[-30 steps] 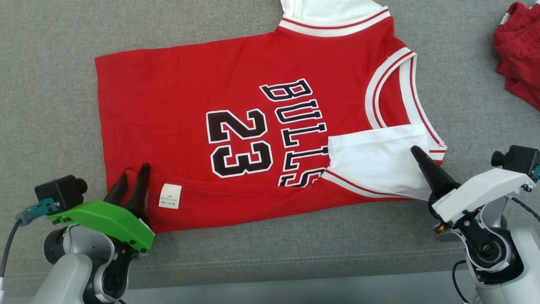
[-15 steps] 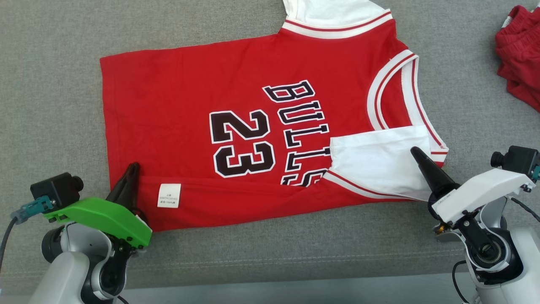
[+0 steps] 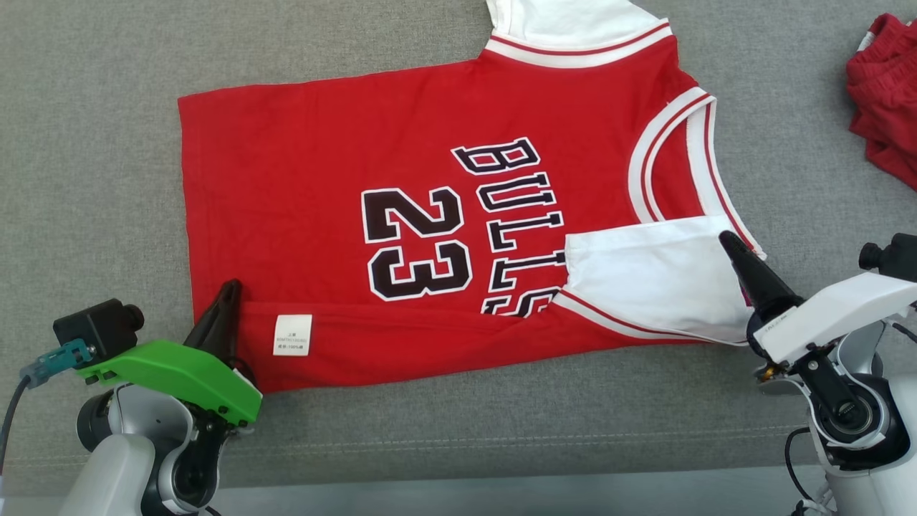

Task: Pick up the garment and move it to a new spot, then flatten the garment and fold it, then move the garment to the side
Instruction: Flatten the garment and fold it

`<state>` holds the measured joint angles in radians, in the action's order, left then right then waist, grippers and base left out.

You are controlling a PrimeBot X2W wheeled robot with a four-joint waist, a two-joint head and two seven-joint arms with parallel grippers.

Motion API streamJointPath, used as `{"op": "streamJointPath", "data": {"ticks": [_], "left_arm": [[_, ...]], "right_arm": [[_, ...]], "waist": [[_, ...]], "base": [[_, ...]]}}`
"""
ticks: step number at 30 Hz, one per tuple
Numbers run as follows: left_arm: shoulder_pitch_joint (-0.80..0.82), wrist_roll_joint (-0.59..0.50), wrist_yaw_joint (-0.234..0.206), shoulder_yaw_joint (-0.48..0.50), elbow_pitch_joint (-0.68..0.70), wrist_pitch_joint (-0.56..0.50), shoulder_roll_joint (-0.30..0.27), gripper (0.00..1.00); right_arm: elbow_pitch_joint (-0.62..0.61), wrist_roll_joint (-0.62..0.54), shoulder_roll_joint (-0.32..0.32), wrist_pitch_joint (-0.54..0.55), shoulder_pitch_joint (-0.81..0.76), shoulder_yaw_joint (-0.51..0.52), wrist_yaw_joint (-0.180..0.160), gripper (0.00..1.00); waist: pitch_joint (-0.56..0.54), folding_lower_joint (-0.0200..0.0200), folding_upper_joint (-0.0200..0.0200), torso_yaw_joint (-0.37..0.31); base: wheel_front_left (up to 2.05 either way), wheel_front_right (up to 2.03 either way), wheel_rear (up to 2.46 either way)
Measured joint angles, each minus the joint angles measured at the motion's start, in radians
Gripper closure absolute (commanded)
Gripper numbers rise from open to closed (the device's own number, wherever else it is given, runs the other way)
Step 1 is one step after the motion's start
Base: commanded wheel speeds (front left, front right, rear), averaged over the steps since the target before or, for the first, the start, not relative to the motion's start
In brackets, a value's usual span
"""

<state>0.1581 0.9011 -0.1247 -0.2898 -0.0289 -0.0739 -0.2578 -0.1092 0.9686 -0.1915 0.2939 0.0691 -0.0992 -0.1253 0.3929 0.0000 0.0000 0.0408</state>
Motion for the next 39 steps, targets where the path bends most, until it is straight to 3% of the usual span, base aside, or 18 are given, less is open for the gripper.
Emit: {"op": "streamJointPath", "data": {"ticks": [6, 7, 8, 9, 10, 15, 20, 39], "left_arm": [[-0.002, -0.002, 0.0, 0.009, 0.008, -0.006, 0.014, 1.0], [-0.004, -0.005, 0.0, 0.009, 0.009, -0.007, 0.016, 1.0], [-0.004, -0.005, 0.0, 0.009, 0.009, -0.007, 0.016, 1.0], [-0.005, -0.006, 0.0, 0.01, 0.01, -0.011, 0.016, 1.0], [-0.006, -0.007, 0.0, 0.01, 0.011, -0.014, 0.017, 1.0], [-0.02, -0.007, 0.0, 0.027, 0.016, -0.015, 0.021, 1.0], [-0.02, -0.013, 0.0, 0.03, 0.025, -0.024, 0.023, 1.0], [-0.021, -0.048, 0.0, 0.04, 0.047, -0.041, 0.046, 1.0]], "right_arm": [[-0.004, 0.0, -0.009, 0.001, 0.011, 0.009, 0.0, 0.97], [-0.003, -0.002, -0.011, 0.001, 0.011, 0.007, 0.0, 0.67], [-0.003, -0.002, -0.011, 0.001, 0.011, 0.007, 0.0, 0.54], [-0.003, -0.003, -0.013, 0.002, 0.011, 0.006, 0.0, 0.33], [-0.002, -0.005, -0.014, 0.002, 0.011, 0.005, 0.0, 0.0], [0.001, -0.026, -0.017, 0.001, 0.011, -0.004, 0.0, 0.0], [0.005, -0.081, -0.062, -0.012, 0.011, 0.006, 0.0, 0.0], [0.032, -0.081, -0.028, -0.012, -0.008, -0.016, 0.0, 0.0]], "waist": [[0.001, 0.0, 0.0, 0.009], [0.001, 0.0, 0.0, 0.011], [0.001, 0.0, 0.0, 0.011], [0.002, 0.0, 0.0, 0.012], [0.002, 0.0, 0.0, 0.013], [0.006, 0.0, 0.0, 0.01], [0.01, 0.0, 0.0, 0.005], [0.024, 0.0, 0.0, -0.002]], "base": [[0.0, 0.0, 0.0], [0.0, 0.0, 0.0], [0.0, 0.0, 0.0], [0.0, 0.0, 0.0], [0.0, 0.0, 0.0], [0.0, 0.0, 0.0], [0.0, 0.0, 0.0], [0.0, 0.0, 0.0]]}}
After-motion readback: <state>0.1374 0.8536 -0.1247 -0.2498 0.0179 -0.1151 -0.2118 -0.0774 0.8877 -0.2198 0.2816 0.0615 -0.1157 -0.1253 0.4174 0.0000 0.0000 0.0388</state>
